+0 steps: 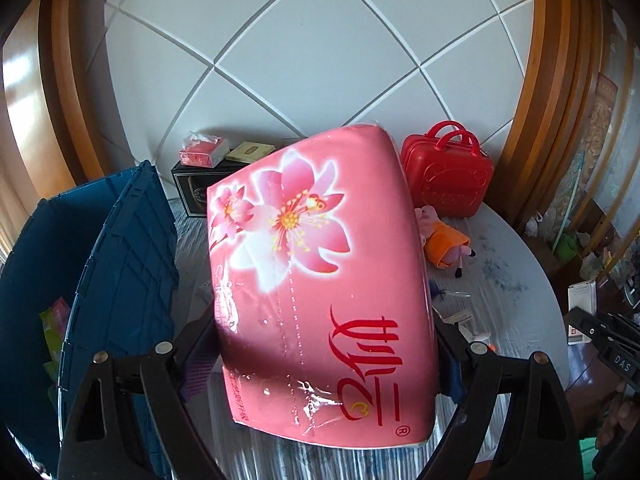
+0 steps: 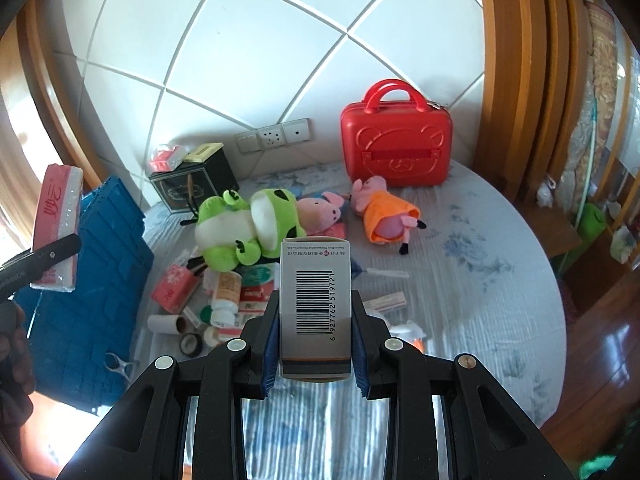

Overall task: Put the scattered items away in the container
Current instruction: 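Lift the tissue pack and medicine box and carry them over the blue bin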

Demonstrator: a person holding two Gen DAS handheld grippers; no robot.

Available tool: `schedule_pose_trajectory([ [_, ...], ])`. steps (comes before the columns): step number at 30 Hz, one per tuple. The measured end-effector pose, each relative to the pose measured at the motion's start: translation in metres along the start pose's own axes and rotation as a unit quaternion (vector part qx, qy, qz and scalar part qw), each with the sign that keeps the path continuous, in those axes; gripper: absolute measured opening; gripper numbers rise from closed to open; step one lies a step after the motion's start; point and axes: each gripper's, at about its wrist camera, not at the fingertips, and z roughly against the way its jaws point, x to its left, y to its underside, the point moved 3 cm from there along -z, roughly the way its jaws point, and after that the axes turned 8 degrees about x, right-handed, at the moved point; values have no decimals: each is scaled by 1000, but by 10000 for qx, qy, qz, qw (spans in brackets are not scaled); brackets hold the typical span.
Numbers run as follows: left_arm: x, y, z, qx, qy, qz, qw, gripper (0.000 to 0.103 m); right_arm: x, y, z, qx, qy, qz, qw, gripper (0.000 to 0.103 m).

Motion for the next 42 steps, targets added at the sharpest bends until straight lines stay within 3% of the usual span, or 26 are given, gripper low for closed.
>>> schedule_pose_trajectory([
  [7,5,7,12,-25,-119,52,9999,88,10,1,-12,91,-215,140,9996,29],
  [15,33,5,26,-156,-33,128,9998,88,51,-10,-5,-113,-243,314,9991,29],
  [30,157,-2,56,-347,157,152,9992,88,203,-17,1,-342,-314,644,9968,29],
  [42,272,13,72,-502,138,613,9968,88,323,-17,-14,-278,-497,1128,9920,29],
])
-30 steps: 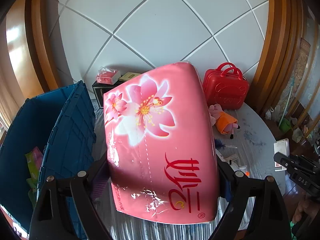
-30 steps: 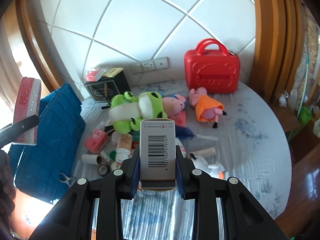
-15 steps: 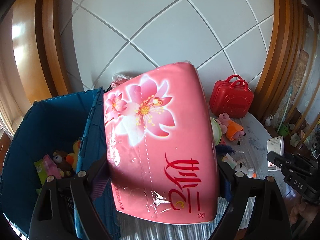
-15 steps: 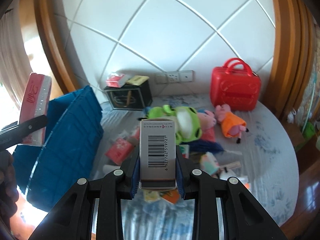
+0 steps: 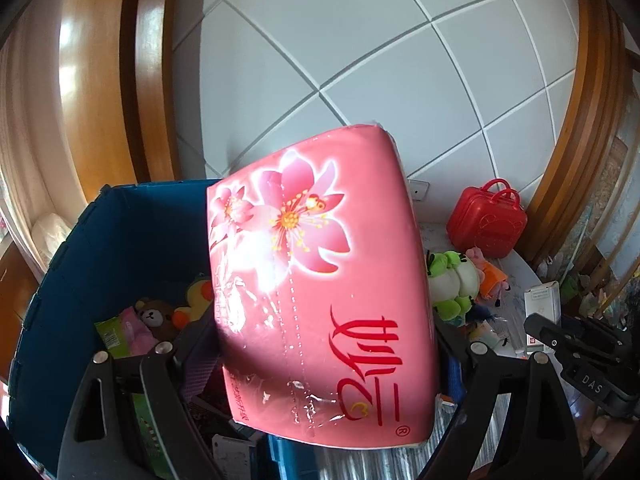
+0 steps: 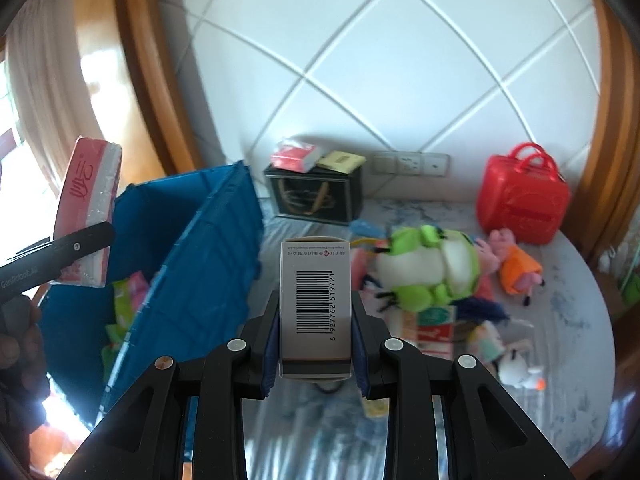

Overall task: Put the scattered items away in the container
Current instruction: 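Lift the tissue pack and medicine box and carry them over the blue bin, then open the left tool over the bin while the right tool releases the medicine box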

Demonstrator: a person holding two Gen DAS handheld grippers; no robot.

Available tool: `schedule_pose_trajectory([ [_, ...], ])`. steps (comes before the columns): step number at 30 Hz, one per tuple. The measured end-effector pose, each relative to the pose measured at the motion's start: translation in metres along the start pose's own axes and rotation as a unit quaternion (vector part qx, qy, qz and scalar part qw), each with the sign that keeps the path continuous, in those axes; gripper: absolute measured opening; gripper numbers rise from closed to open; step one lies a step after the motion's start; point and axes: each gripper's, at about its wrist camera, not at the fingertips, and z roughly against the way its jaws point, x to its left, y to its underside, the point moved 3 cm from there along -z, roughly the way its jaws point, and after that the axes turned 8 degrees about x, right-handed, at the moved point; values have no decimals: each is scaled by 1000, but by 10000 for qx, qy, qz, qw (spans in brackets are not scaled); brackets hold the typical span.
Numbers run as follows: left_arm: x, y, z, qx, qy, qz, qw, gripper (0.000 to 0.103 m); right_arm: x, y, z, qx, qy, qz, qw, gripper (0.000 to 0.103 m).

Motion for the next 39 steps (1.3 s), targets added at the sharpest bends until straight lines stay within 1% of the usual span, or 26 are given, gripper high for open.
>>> schedule_pose_trajectory([
  [5,45,0,13,-124,-155,175,9996,88,50,-9,-7,-56,-167,305,9994,29],
  [9,83,2,25,-175,-320,297,9989,88,86,-16,-15,-80,-408,431,9982,29],
  [18,153,16,44,-213,-674,603,9957,88,166,-18,-36,4,-862,879,9924,29],
  [26,199,32,52,-170,-935,938,9910,88,225,-22,-54,122,-1210,1288,9842,29],
  [29,213,38,52,-136,-996,1050,9894,88,242,-22,-61,163,-1293,1422,9812,29],
  [36,234,42,50,-95,-1103,1163,9870,88,267,-21,-71,231,-1422,1561,9772,29],
  [39,238,41,48,-88,-1061,1220,9868,89,273,-21,-74,258,-1450,1556,9768,29],
])
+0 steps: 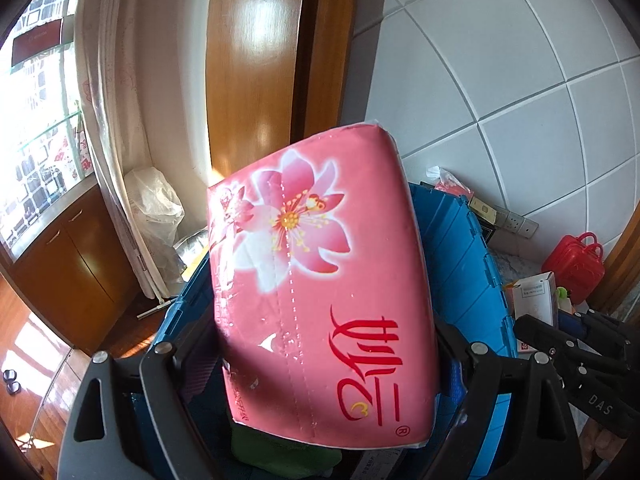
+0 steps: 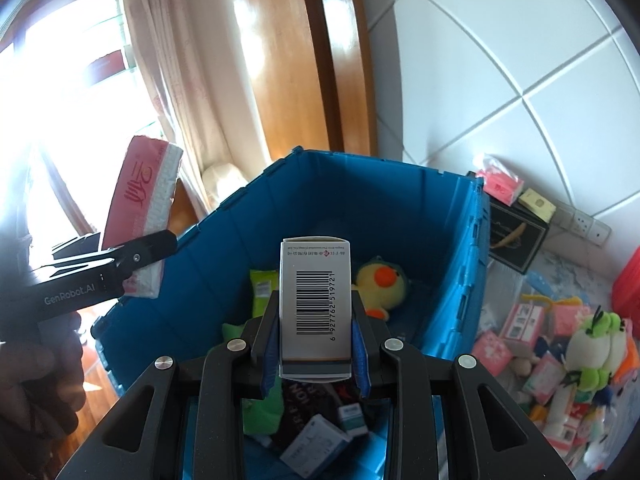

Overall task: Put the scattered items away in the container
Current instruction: 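Open the left tool over the bin while the right tool releases the medicine box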

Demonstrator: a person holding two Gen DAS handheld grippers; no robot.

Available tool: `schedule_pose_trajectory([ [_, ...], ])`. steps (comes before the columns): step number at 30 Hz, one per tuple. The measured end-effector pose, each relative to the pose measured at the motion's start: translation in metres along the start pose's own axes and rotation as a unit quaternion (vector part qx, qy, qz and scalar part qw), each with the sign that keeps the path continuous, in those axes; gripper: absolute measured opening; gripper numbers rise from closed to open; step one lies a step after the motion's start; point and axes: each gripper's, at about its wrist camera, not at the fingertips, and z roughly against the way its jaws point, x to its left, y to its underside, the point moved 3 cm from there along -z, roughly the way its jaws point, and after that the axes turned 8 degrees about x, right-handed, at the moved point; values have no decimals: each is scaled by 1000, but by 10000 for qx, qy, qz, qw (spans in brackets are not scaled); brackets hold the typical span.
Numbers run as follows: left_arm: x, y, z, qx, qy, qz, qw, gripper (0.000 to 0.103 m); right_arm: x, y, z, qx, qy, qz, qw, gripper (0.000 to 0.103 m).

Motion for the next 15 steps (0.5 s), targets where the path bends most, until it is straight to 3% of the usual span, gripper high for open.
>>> schedule_pose_trajectory([
  [4,0,-2,-2,80,142,-96,9998,94,7,-2,-3,-49,-2,83,10000,31],
  [6,0,-1,-8,203,51,-193,9996,96,10,-3,-2,-111,80,128,9998,62],
  [7,3,0,-9,187,-5,-146,9997,100,9,-4,-1,-172,83,109,9998,93],
  [8,6,2,-8,161,-37,-70,9998,103,8,-4,0,-239,102,77,9996,102],
  [15,19,5,-6,129,-104,76,9998,103,0,0,3,-213,133,-74,9997,102],
])
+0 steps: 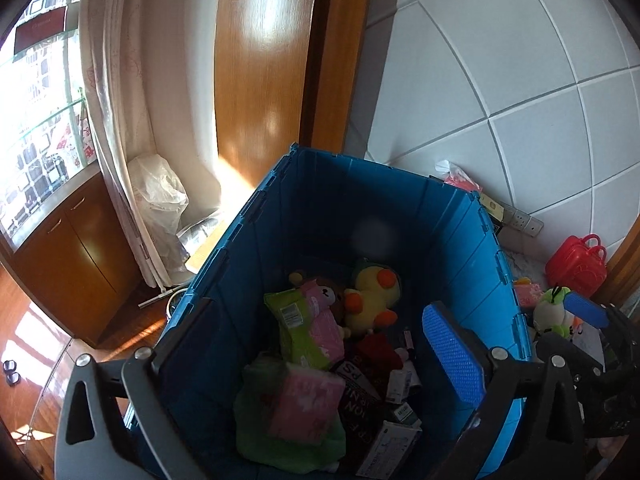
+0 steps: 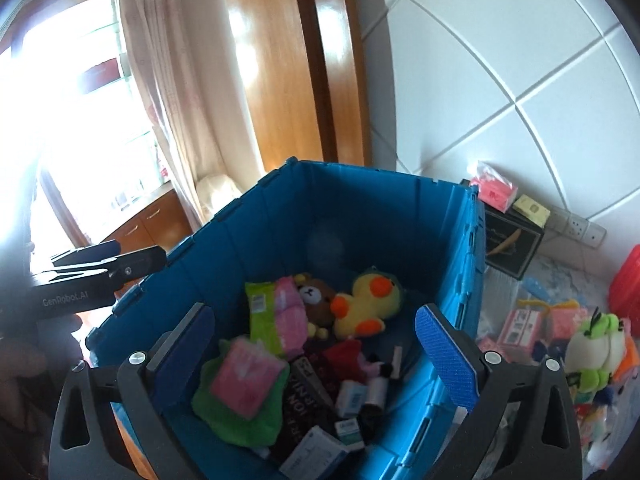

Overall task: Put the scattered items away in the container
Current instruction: 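Open the left tool over the bin while the right tool releases the medicine box, then move both empty tools back to the item pile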

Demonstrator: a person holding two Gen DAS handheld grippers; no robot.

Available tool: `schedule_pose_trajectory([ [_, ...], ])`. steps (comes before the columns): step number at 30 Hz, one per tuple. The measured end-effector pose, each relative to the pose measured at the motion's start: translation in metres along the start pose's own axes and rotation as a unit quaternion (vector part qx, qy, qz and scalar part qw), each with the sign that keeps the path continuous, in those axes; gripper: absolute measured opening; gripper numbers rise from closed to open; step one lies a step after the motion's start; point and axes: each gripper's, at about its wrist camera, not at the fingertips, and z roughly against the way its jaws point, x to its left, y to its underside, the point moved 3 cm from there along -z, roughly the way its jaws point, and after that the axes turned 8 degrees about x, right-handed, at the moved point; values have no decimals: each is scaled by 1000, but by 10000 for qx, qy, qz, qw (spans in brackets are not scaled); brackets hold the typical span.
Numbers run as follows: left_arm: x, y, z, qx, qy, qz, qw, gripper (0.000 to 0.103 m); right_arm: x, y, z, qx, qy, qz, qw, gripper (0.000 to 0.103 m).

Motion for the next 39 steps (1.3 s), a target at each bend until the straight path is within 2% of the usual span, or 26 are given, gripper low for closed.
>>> schedule_pose_trajectory([
  [18,-22,5,9,15,-82,-242,9997,103,-8,16,16,-33,-1,-67,10000,102],
  [27,-46,13,15,8,-45,-359,9993,103,-29,30,30,-49,69,-235,9997,102],
  [33,-86,17,16,1,178,-556,9983,103,-59,45,49,-82,241,-442,9987,102],
  [39,-151,26,13,74,542,-879,9946,103,-114,70,75,-38,489,-799,9956,102],
])
